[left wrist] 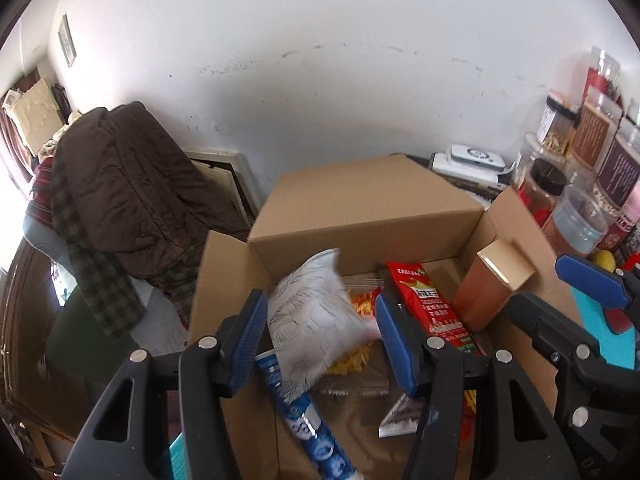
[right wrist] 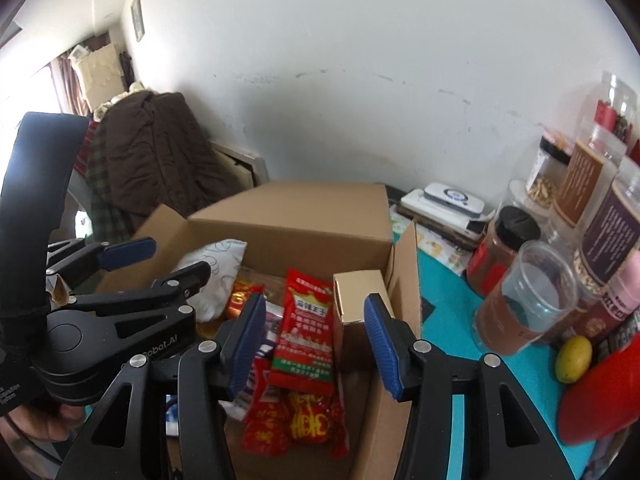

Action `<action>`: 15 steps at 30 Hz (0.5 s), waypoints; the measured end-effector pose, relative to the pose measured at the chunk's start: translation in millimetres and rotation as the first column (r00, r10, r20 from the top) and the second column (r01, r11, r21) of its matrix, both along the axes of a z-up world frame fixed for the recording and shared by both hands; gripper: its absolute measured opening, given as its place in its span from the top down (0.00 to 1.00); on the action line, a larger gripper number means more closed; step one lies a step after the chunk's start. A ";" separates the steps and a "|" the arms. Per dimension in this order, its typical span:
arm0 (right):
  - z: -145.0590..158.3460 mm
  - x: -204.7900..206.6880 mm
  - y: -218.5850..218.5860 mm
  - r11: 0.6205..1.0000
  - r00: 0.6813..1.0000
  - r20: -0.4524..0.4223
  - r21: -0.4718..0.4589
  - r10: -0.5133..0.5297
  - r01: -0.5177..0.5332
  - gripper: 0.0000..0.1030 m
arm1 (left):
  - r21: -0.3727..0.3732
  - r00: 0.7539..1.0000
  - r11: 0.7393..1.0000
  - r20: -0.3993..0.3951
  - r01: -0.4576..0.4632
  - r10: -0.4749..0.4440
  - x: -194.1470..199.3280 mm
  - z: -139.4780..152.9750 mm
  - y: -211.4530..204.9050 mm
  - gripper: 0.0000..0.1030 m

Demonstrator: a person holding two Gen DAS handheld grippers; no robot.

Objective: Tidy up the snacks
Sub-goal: 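Lower the red bag and white pouch into the box and open both tools, then withdraw both open tools from the box toward the remaining snacks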

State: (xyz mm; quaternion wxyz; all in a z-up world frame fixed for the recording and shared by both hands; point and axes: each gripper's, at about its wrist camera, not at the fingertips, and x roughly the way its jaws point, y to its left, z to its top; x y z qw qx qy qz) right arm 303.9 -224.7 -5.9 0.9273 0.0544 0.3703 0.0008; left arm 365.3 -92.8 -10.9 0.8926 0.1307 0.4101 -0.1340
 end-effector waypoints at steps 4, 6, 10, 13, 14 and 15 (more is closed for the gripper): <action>24.5 -16.2 4.9 1.000 0.999 0.044 -0.014 0.007 -0.007 0.50 | -0.024 0.999 1.000 0.032 -0.004 0.005 -17.7 24.1 8.4 0.46; 37.1 -25.1 8.2 1.000 0.998 0.066 -0.017 0.014 -0.013 0.50 | -0.039 0.999 0.999 0.051 -0.002 0.004 -26.4 35.7 13.1 0.46; 62.3 -45.6 14.3 1.000 0.993 0.115 -0.026 0.020 -0.017 0.50 | -0.071 0.994 0.997 0.105 0.002 0.006 -50.9 63.4 21.5 0.46; 79.0 -62.3 18.2 0.999 0.988 0.154 -0.033 0.021 -0.016 0.46 | -0.089 0.990 0.996 0.138 0.009 0.004 -69.4 80.4 28.6 0.46; 83.4 -67.6 19.4 0.999 0.986 0.165 -0.034 0.022 -0.017 0.46 | -0.093 0.989 0.996 0.147 0.011 0.003 -74.9 85.2 30.5 0.46; 89.5 -75.1 21.4 0.999 0.984 0.179 -0.035 0.026 -0.020 0.46 | -0.101 0.987 0.995 0.160 0.016 0.001 -83.2 91.9 33.5 0.46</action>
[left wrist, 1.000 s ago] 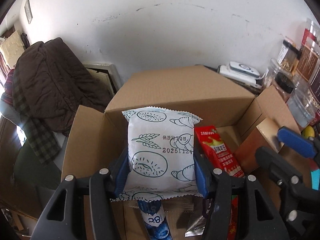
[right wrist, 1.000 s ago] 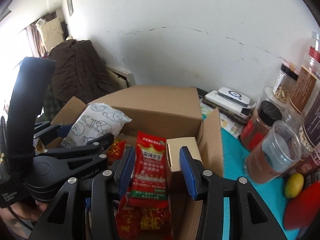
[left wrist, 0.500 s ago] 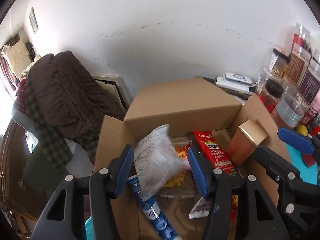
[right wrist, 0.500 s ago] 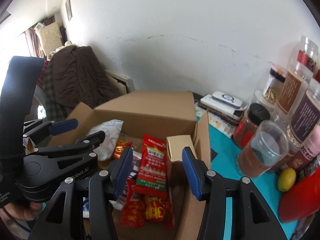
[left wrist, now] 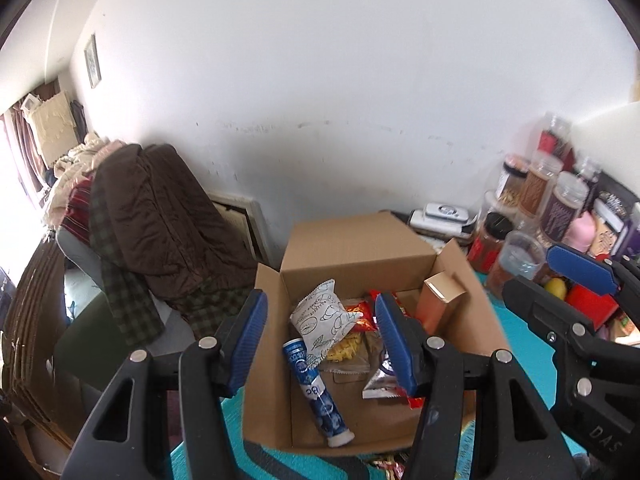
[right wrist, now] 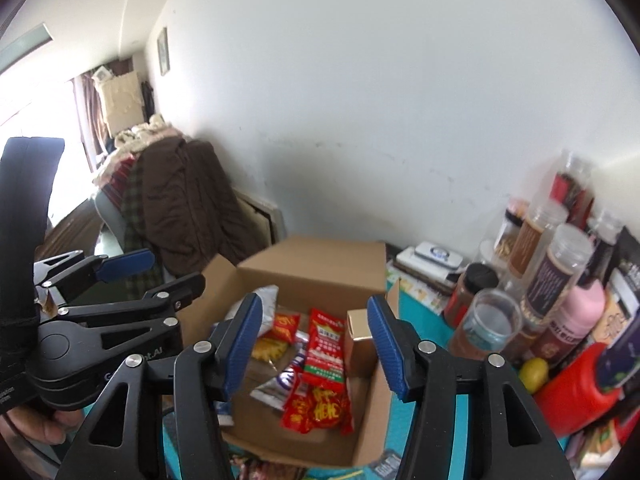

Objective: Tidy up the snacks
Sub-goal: 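Withdraw both open tools from the box toward the remaining snacks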

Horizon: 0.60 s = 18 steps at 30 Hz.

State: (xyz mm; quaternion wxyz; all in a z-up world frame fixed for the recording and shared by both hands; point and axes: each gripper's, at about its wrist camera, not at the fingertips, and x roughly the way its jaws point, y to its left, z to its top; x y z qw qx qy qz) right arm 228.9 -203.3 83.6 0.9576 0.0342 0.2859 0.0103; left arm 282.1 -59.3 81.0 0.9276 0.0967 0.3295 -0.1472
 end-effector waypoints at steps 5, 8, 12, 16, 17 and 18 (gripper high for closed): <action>17.5 -28.2 8.9 1.000 0.999 0.042 -0.015 0.009 -0.008 0.46 | -0.032 0.999 0.999 0.041 0.013 -0.012 -32.5 19.6 12.0 0.46; 22.8 -45.6 12.7 1.000 0.998 0.063 -0.020 0.010 -0.009 0.42 | -0.050 0.997 0.998 0.067 0.027 -0.024 -54.1 27.3 20.0 0.46; 27.6 -72.1 18.7 1.000 0.996 0.086 -0.031 0.010 -0.008 0.40 | -0.065 0.995 0.997 0.086 0.046 -0.040 -81.6 33.2 27.5 0.46; 27.6 -97.7 22.1 0.999 0.995 0.101 -0.036 -0.001 0.005 0.35 | -0.074 0.993 0.995 0.101 0.067 -0.059 -109.0 34.7 32.2 0.46; 27.2 -102.4 23.3 0.999 0.995 0.100 -0.038 -0.003 0.007 0.35 | -0.070 0.992 0.995 0.107 0.071 -0.063 -114.9 34.9 32.3 0.46; 26.4 -107.4 24.2 0.999 0.995 0.099 -0.041 -0.006 0.010 0.35 | -0.070 0.991 0.994 0.110 0.078 -0.070 -120.5 34.7 33.0 0.46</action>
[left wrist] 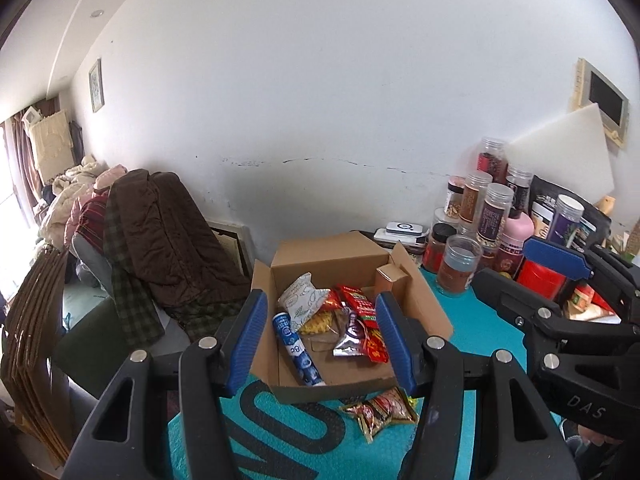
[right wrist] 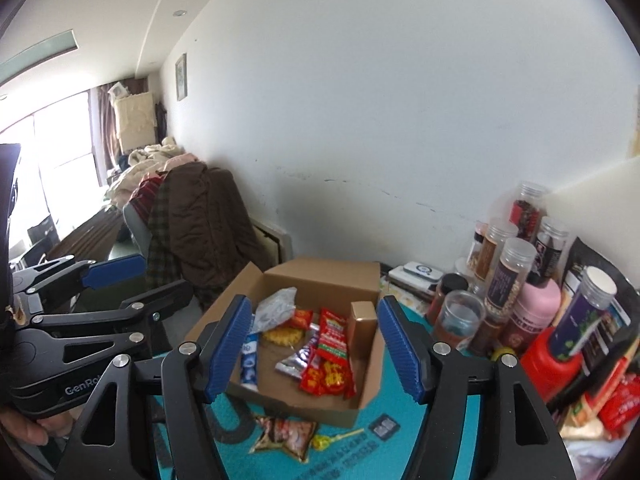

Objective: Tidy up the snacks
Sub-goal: 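Withdraw both open tools from the box toward the remaining snacks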

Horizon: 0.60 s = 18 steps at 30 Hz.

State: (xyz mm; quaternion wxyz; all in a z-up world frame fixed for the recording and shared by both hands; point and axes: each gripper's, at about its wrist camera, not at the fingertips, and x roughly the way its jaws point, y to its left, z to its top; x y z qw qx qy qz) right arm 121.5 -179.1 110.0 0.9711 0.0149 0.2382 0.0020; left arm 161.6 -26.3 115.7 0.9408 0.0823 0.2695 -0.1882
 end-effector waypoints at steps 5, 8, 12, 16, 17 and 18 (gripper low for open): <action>-5.4 -26.1 6.0 1.000 1.000 -0.002 -0.010 -0.010 0.010 0.35 | -0.012 0.999 1.000 -0.029 0.022 -0.022 -23.6 -5.1 5.5 0.46; -10.2 -40.8 10.6 1.000 1.000 -0.005 -0.013 -0.011 0.010 0.32 | -0.013 0.999 0.999 -0.031 0.042 -0.043 -39.0 -9.4 8.5 0.46; -20.3 -55.7 11.9 1.000 1.000 -0.021 -0.009 -0.018 0.018 0.32 | -0.005 0.997 0.998 -0.032 0.063 -0.063 -57.5 -18.0 12.2 0.45; -31.8 -72.5 10.7 0.999 0.999 -0.033 0.010 -0.038 0.038 0.32 | 0.008 0.996 0.997 -0.041 0.079 -0.079 -70.2 -29.0 14.6 0.38; -34.2 -75.5 10.9 0.999 0.998 -0.037 0.016 -0.042 0.042 0.31 | 0.007 0.995 0.996 -0.048 0.084 -0.084 -72.2 -31.8 14.5 0.38; -36.3 -78.0 10.3 0.999 0.998 -0.040 0.023 -0.045 0.046 0.31 | 0.006 0.995 0.996 -0.058 0.088 -0.087 -74.2 -34.8 15.0 0.38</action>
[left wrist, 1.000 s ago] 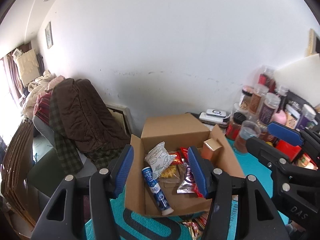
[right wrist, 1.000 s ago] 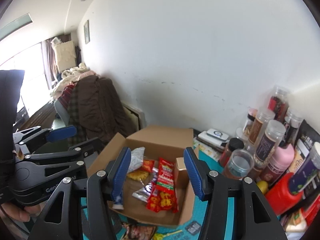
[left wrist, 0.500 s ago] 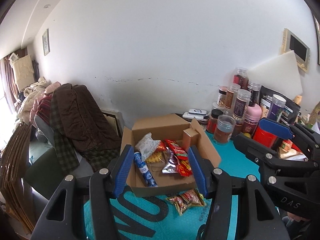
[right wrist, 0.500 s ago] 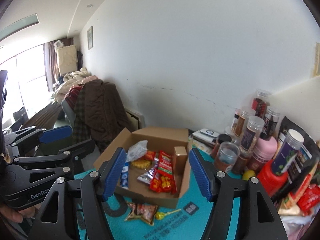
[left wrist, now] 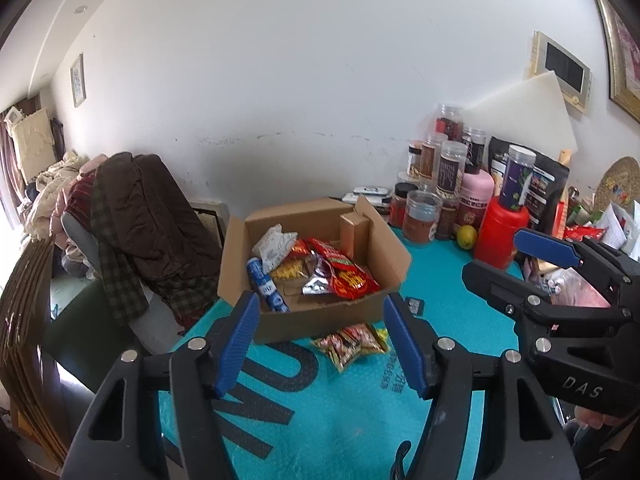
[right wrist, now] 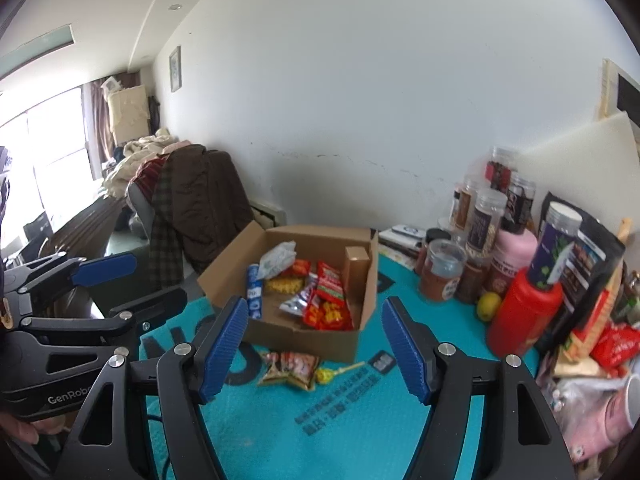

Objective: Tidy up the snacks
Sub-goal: 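Withdraw both open tools from the box toward the remaining snacks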

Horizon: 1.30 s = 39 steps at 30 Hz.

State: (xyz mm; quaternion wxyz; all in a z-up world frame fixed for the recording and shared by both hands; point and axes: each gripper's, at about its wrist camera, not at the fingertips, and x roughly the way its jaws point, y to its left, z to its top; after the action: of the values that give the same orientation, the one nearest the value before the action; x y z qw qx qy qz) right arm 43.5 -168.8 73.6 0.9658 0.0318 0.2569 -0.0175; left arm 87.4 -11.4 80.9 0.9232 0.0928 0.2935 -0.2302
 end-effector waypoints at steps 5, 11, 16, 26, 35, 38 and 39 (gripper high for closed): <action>-13.0 -12.8 -1.5 1.000 1.000 -0.018 0.017 -0.014 0.014 0.31 | 0.005 0.999 1.000 -0.025 0.024 -0.023 -10.2 -13.1 -1.0 0.38; -29.5 -19.5 -2.8 1.000 0.999 -0.047 0.023 -0.017 0.018 0.31 | -0.016 0.996 0.999 -0.076 0.038 -0.039 -15.1 -30.8 -2.2 0.38; -49.9 -19.7 -6.8 0.999 0.996 -0.087 0.044 -0.014 0.018 0.31 | -0.024 0.992 0.999 -0.120 0.032 -0.035 -13.3 -46.9 -4.5 0.38; -85.8 -8.7 -20.8 0.999 0.990 -0.139 0.037 -0.023 0.028 0.31 | -0.062 0.982 0.998 -0.187 -0.015 0.003 4.1 -78.2 -6.0 0.38; -114.3 12.4 -39.4 0.998 0.980 -0.197 0.055 -0.015 0.026 0.31 | -0.052 0.962 0.998 -0.273 -0.016 0.001 27.6 -107.3 -21.4 0.38; -123.7 19.7 -45.8 0.998 0.976 -0.217 0.061 -0.015 0.029 0.31 | -0.046 0.958 0.999 -0.288 -0.009 -0.005 35.7 -114.1 -30.7 0.38; -126.5 21.7 -47.7 0.997 0.975 -0.224 0.064 -0.015 0.031 0.31 | -0.046 0.956 0.999 -0.292 -0.008 -0.006 38.7 -116.1 -33.5 0.38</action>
State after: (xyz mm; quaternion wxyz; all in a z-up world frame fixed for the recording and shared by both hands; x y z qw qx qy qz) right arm 65.2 -216.5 -52.9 0.9289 0.0649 0.3638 -0.0235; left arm 126.1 -44.9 -35.2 0.8717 0.0360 0.4213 -0.2479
